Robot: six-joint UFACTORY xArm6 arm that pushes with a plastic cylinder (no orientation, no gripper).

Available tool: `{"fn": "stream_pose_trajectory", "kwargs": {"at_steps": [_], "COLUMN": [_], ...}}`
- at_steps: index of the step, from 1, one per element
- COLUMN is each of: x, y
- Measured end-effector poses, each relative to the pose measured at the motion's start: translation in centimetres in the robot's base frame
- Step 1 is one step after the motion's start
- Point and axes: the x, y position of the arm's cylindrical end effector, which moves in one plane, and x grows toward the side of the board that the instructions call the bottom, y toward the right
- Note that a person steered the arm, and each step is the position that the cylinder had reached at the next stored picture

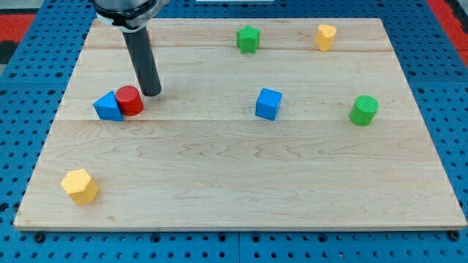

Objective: Push the red circle towards the center left of the board

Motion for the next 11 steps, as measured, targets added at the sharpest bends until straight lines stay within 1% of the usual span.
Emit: {"fn": "stream_pose_trajectory", "kwargs": {"at_steps": [1,4,5,6,7,8,9,10,11], "x": [-0.7,-0.8,-0.7,-0.9,-0.9,0.8,3.5,4.9,4.7], "y": [-0.3,-0.7,-2.5,-1.6,-6.4,-12.5,-11.1,-5.6,-4.6]}}
